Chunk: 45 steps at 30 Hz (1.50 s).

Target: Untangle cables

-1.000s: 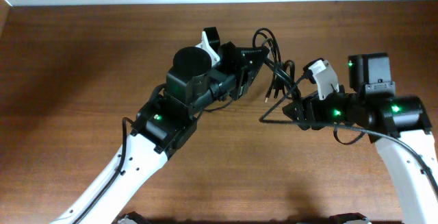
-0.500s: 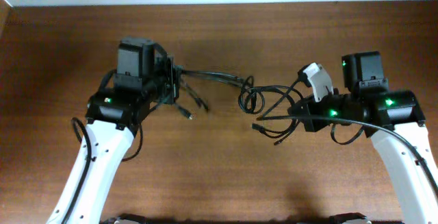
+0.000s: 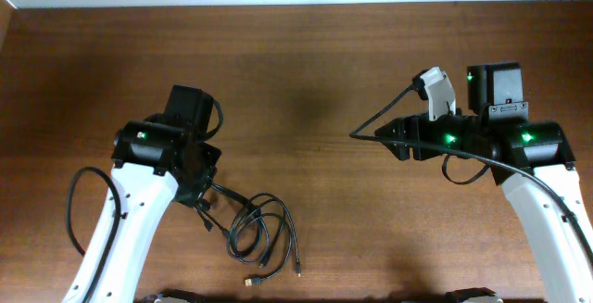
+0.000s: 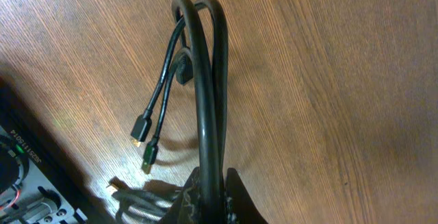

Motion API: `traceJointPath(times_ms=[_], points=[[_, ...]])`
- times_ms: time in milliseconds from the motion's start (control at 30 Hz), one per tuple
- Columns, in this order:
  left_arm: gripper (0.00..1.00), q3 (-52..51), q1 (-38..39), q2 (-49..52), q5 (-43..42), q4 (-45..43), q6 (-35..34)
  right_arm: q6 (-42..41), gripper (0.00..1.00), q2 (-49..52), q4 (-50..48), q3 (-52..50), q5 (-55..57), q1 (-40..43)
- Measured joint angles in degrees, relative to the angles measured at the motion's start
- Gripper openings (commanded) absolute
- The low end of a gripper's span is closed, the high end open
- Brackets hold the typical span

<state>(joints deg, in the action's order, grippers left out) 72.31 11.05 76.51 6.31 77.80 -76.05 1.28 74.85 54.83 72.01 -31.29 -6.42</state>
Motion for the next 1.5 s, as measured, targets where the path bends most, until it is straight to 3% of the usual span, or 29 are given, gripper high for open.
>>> traceJointPath(times_ms=[167, 267, 367, 467, 533, 733, 833, 867, 900, 933, 967, 1000, 1067, 1100, 1133, 1167, 1233, 1300, 1367, 1500], points=[[0.00, -0.1, 0.0, 0.0, 0.3, -3.3, 2.2, 0.4, 0.82, 0.0, 1.9, 0.0, -1.3, 0.0], [0.00, -0.9, -0.1, -0.1, -13.5, -20.4, 21.8, 3.7, 0.82, 0.0, 1.9, 0.0, -9.7, 0.0], [0.00, -1.1, -0.1, 0.0, -28.0, -38.4, 33.2, 4.9, 0.82, 0.1, 1.9, 0.0, -15.5, 0.0], [0.00, -1.2, 1.9, 0.0, -36.3, -51.3, 35.7, 5.9, 0.82, 0.1, 0.9, 0.0, -16.9, 0.0], [0.00, -1.1, 6.1, 0.0, -41.1, -55.2, 38.4, 7.9, 0.83, 0.1, -0.4, 0.0, -16.9, 0.0], [0.01, -1.2, 12.9, 0.0, -43.0, -62.4, 39.1, 16.0, 0.88, 0.0, -2.3, 0.0, -23.2, -1.7], [0.01, -1.2, 16.7, 0.0, -43.0, -67.0, 36.7, 18.3, 0.87, 0.1, -7.0, 0.0, -24.3, -7.2], [0.01, -1.2, 18.9, 0.0, -43.0, -68.2, 34.9, 18.5, 0.77, 0.1, -7.1, 0.0, -24.3, -7.8], [0.02, -1.2, 19.7, 0.0, -43.1, -68.1, 34.4, 18.6, 0.49, 0.1, -7.1, 0.0, -24.3, -7.8], [0.05, -1.2, 20.9, 0.0, -43.2, -68.2, 33.5, 18.7, 0.13, 0.1, -7.0, 0.0, -24.3, -7.8], [0.04, -1.2, 21.5, 0.0, -43.2, -68.2, 32.9, 18.8, 0.04, 0.1, -6.5, 0.0, -24.5, -7.8], [0.06, -1.2, 21.6, 0.0, -43.2, -68.2, 32.5, 19.0, 0.04, 0.1, -5.0, 0.0, -24.8, -7.8], [0.11, -1.2, 21.9, 0.0, -41.4, -68.0, 32.1, 19.1, 0.04, 0.0, -3.6, 0.1, -25.4, -8.0], [0.26, -1.2, 22.3, 0.0, -40.3, -67.7, 31.8, 19.0, 0.04, 0.0, -2.6, 0.1, -25.4, -7.9], [0.77, -1.2, 22.6, 0.0, -38.8, -67.6, 31.6, 18.3, 0.04, 0.0, -2.4, 0.2, -25.4, -7.9], [0.99, -1.2, 22.6, 0.0, -35.7, -66.8, 31.5, 16.8, 0.04, 0.1, -2.3, 0.2, -25.3, -7.9], [0.99, -1.0, 22.2, 0.0, -28.4, -60.8, 31.6, 9.7, 0.04, 0.1, -5.4, 0.1, -25.2, -7.5], [0.99, -0.6, 22.0, -0.2, -26.1, -55.0, 31.4, 0.5, 0.04, 0.1, -9.1, -0.1, -25.3, -3.5], [0.99, -0.3, 21.7, -0.2, -24.9, -47.0, 31.2, -2.3, 0.04, 0.2, -14.7, -0.2, -32.6, 3.6], [0.99, -0.3, 21.7, -0.1, -30.3, -40.6, 31.2, -9.8, 0.04, 0.2, -24.2, -0.3, -40.9, 11.4]])
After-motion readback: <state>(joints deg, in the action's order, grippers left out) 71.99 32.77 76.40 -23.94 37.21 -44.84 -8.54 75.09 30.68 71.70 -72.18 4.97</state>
